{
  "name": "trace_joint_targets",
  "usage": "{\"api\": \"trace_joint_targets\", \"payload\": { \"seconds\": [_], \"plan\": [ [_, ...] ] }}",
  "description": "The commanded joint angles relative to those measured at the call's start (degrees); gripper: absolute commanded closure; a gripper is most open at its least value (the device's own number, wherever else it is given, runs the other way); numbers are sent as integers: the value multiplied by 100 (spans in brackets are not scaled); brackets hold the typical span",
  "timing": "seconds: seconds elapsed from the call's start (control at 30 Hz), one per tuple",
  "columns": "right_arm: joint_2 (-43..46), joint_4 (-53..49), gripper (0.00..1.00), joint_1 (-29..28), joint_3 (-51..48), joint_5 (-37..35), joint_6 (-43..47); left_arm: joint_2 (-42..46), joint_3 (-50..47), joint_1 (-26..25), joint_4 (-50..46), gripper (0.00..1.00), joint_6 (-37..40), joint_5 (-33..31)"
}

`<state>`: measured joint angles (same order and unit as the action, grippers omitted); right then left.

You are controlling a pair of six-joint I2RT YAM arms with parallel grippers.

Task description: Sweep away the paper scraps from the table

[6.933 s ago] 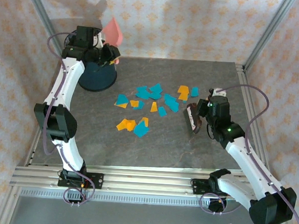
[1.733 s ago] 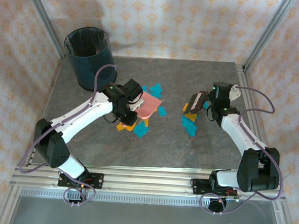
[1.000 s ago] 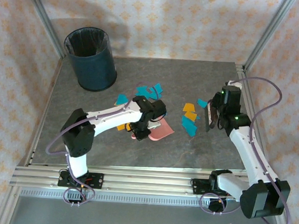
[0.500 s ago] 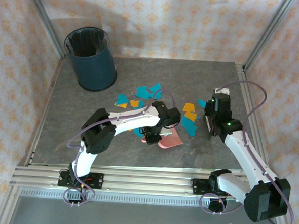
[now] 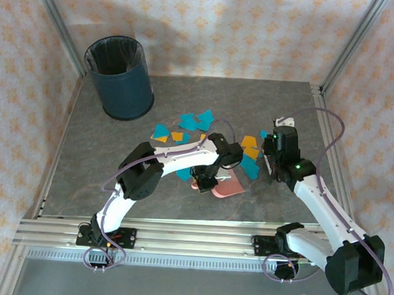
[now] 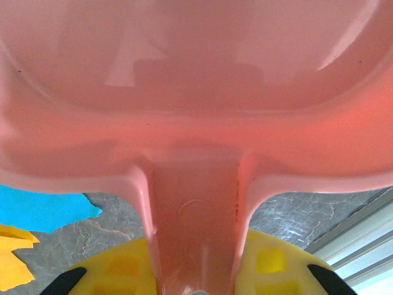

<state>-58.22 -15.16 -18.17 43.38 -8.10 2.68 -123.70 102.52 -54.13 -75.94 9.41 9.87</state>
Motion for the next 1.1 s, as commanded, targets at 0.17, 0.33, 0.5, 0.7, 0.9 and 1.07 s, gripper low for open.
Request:
{"api": "trace_joint_targets", "payload": {
  "seconds": [0.17, 0.33, 0.5, 0.7, 0.9, 1.07],
  "plan": [
    [202, -162, 100, -173, -215, 616, -6, -322, 431, 73, -363, 100, -184, 38],
    [257, -262, 100, -179, -198, 876, 36, -457, 535, 181, -437, 100, -264, 93],
    [280, -319, 100, -180, -163, 1178, -54, -511, 613, 245, -408, 100, -333, 182],
    [372, -370, 100, -186, -141, 1519, -161, -636, 708, 271, -448, 100, -369, 160],
    [450, -512, 100, -191, -41, 1837, -197, -647, 760, 289, -430, 100, -395, 135],
    [537, -611, 100, -195, 37, 1963, -206, -620, 775, 341, -386, 100, -478, 79]
  ]
}}
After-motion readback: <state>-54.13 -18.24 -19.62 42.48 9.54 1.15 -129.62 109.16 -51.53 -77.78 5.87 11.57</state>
